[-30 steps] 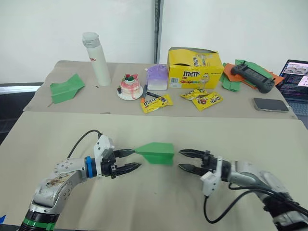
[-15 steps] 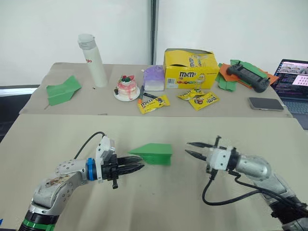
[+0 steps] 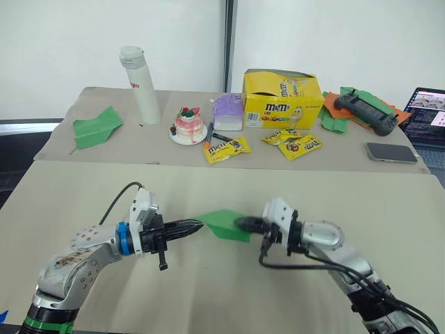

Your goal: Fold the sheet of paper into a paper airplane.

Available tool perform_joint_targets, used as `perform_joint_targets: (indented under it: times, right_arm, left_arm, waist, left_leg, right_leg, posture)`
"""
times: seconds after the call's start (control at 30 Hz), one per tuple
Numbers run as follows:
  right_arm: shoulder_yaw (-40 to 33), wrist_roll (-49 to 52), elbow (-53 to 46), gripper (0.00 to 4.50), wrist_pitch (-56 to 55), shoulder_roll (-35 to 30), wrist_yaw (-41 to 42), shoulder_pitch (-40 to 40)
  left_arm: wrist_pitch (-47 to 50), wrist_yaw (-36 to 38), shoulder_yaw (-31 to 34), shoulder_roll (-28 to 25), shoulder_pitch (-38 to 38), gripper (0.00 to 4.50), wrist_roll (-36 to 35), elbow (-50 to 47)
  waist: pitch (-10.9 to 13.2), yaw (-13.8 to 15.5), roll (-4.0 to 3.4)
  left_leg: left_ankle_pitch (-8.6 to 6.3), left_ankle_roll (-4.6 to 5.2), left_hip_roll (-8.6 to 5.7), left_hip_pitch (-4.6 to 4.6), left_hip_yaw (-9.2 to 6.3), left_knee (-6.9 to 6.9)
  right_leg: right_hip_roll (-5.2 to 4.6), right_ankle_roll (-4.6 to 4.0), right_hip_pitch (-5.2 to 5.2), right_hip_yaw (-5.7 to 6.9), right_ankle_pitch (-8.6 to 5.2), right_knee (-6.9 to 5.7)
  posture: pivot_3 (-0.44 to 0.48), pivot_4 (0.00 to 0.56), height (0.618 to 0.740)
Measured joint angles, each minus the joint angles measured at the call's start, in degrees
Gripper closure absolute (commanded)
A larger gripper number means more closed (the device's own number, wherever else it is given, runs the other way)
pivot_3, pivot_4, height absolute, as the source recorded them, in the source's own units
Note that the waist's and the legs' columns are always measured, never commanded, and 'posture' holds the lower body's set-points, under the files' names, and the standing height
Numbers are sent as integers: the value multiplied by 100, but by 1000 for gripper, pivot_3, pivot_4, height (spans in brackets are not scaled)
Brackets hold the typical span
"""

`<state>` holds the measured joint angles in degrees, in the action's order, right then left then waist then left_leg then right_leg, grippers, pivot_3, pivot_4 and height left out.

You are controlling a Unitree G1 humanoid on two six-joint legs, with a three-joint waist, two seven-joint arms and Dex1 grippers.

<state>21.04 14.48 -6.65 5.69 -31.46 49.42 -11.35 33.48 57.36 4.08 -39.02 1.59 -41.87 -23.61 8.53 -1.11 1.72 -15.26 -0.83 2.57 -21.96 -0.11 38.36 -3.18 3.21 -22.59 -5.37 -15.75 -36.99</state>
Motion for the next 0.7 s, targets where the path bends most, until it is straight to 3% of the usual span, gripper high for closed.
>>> perform_joint_targets:
  times: [0.17,0.43,0.7]
  right_arm:
    - [62,-265,158,4457,-190,-3,300,70]
    - [108,-737,374,4457,-538,168,259,53]
    - [60,-878,368,4457,-536,264,218,60]
  left_arm:
    - [-74,-3,-33,0,179,4495,78,8]
    - [-717,23,-791,-12,405,4495,1351,988]
    - [-1604,-27,-1354,475,759,4495,2286,1975]
  waist:
    - [0,6,0]
    - [-2,-6,2]
    - [-4,-3,3]
  left_leg:
    - [1,-2,1,8,0,2]
    - [1,-1,3,40,0,0]
    - [1,-1,4,47,0,0]
  right_leg:
    - [4,0,5,0,0,-3]
    - [10,-1,32,-1,0,-2]
    - [12,-1,37,-3,0,-5]
  posture:
    - [0,150,740]
    - [0,150,740]
    - [0,150,740]
